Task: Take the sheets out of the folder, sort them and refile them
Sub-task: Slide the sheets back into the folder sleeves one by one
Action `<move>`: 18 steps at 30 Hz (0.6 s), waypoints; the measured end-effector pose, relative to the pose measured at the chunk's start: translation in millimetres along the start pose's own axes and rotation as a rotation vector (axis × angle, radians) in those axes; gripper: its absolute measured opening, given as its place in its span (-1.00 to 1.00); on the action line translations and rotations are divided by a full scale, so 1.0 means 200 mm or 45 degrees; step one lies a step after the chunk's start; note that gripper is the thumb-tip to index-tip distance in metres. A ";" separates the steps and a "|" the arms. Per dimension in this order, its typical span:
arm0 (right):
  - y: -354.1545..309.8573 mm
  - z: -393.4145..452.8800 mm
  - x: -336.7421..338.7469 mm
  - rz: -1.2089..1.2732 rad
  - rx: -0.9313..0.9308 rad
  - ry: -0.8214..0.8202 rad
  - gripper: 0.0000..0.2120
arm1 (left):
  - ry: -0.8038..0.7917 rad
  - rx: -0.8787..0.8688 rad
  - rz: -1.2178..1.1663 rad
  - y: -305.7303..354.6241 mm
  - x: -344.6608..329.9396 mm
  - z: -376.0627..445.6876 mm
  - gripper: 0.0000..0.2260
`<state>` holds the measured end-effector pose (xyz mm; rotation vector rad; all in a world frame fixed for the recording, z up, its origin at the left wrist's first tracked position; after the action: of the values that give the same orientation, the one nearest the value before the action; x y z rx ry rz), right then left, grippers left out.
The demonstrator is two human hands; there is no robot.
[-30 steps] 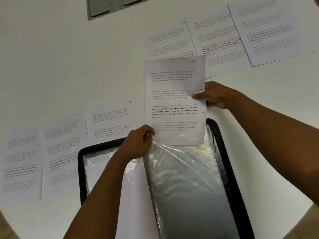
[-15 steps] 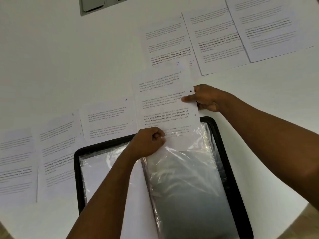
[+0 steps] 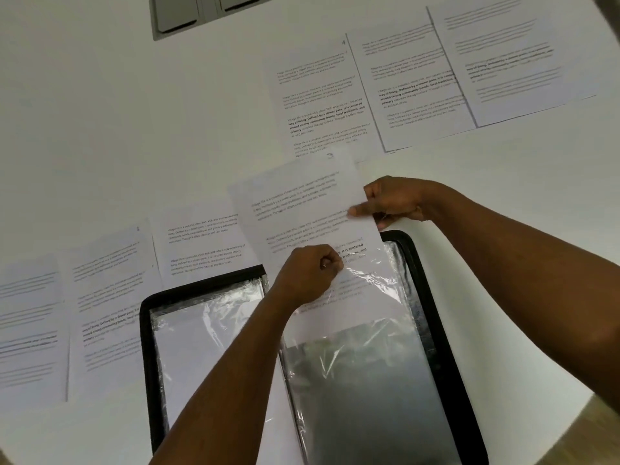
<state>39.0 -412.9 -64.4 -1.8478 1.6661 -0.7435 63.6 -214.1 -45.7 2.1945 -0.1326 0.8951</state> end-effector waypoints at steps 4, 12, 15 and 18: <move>0.01 0.00 0.00 -0.181 0.031 0.116 -0.85 | 0.004 0.040 0.000 -0.05 0.04 -0.05 -0.90; -0.02 -0.02 -0.03 -0.158 0.070 0.140 -0.69 | -0.087 0.146 0.048 -0.20 0.13 -0.11 -0.97; -0.05 0.01 -0.03 -0.037 0.283 0.406 -0.65 | -0.060 0.129 0.010 -0.19 0.13 -0.10 -0.96; -0.06 -0.04 -0.05 -0.246 0.205 0.115 -0.82 | -0.053 0.133 0.001 -0.21 0.14 -0.10 -0.95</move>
<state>40.9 -401.7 -49.4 -1.9017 1.4477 -1.0242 87.9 -166.1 -44.0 2.3108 -0.1088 0.8743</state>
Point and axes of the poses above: each hand's wrist, its own z-axis towards the middle knuckle, its own x-axis out of the back of the hand, y = z × x, the point moved 5 cm from there along z, towards the middle knuckle, and after that the axes turned 2 degrees about x, right-handed, at the moved point
